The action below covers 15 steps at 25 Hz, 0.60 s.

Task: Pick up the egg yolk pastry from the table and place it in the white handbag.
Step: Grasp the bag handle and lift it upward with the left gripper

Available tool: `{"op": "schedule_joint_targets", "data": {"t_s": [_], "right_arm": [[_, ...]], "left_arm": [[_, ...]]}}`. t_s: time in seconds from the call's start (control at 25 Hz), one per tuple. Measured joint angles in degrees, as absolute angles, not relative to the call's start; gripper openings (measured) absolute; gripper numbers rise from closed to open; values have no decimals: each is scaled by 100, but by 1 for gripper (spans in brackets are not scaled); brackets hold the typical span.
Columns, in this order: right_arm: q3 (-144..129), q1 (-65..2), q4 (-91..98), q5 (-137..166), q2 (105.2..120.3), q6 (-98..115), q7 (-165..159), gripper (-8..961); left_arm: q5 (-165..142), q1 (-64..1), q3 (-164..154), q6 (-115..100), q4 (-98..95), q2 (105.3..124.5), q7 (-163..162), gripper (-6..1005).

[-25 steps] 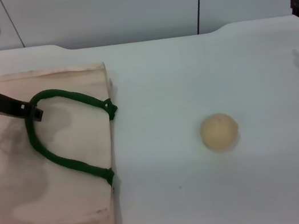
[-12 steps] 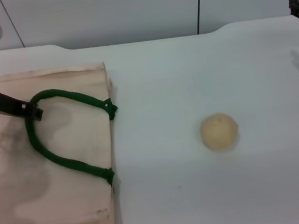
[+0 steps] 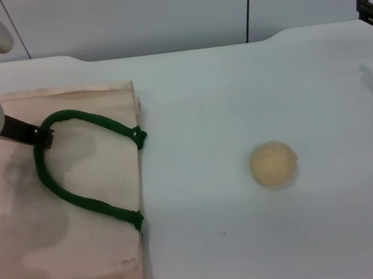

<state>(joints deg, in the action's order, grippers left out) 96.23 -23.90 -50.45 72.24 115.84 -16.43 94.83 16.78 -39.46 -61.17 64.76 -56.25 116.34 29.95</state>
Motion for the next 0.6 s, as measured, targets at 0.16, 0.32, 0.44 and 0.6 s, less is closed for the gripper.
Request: {"op": "schedule_joint_targets", "data": {"t_s": [0.16, 0.32, 0.44, 0.6], "right_arm": [[9624, -2395, -5033, 7240, 11584, -1644, 9483, 591], [9624, -2398, -5016, 7245, 11584, -1644, 9483, 590], [9623, -2406, -5011, 7249, 11584, -1644, 9483, 588], [9603, -2408, -5006, 7252, 11583, -1643, 9498, 586]], "left_arm": [[1679, -3924, -6142, 6470, -5675, 11654, 3055, 195], [1699, -3890, -6153, 6491, -5840, 11664, 3108, 157], [1733, -3780, -6224, 6593, -6228, 11678, 3120, 129], [1889, -3505, -6484, 6819, -6975, 11683, 3088, 129]]}}
